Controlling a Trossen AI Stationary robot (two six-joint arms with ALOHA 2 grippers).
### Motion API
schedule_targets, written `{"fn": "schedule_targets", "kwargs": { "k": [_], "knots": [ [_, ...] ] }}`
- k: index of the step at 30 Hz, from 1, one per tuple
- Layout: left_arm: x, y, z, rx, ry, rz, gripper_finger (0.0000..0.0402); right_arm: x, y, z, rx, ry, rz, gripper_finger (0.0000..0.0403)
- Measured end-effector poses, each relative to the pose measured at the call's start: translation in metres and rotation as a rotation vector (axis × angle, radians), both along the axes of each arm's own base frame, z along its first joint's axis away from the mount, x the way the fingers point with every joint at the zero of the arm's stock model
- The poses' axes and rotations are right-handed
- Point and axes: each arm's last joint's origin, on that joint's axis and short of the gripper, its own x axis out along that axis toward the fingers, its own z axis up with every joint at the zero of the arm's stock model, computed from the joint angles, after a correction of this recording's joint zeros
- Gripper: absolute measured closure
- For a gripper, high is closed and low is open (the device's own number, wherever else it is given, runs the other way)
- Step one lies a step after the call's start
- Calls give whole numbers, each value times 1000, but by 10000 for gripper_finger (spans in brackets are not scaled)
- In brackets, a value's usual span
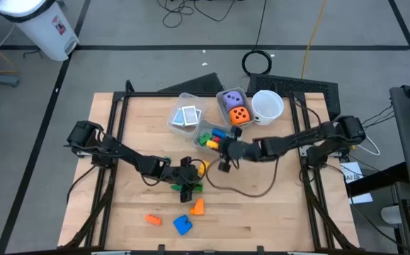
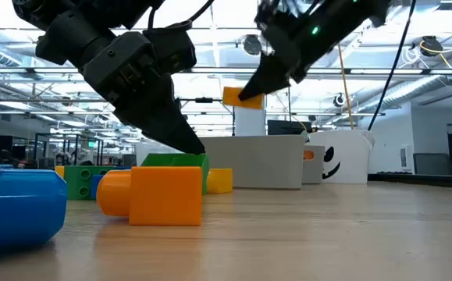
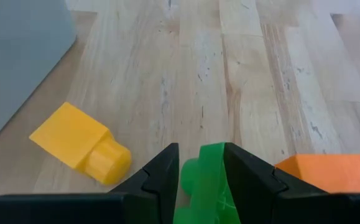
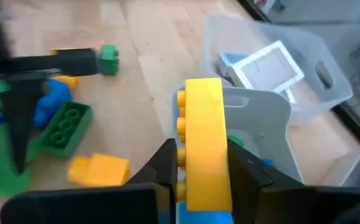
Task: Pick & Place Toys
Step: Put the yellow game piece into the bottom gray bin, then put the green game piece into the bottom gray bin
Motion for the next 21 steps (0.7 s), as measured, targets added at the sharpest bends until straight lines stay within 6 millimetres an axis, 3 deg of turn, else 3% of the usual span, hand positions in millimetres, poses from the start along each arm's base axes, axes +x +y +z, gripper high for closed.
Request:
{"fn": "schedule_targets", "kwargs": {
  "k": [5, 10, 15, 21],
  "knots": [
    [0, 0, 0, 0, 0, -1, 270, 9, -34, -19, 76, 54, -10, 319],
    [0, 0, 0, 1, 0, -1, 270, 11, -51, -31, 93, 81, -61, 270],
    [0, 0, 0, 1, 0, -1, 270, 9, -49, -23, 85, 64, -47, 217],
    [2, 0, 2, -6, -26, -1, 270, -4, -25, 12, 123, -33, 61, 172]
  ]
}}
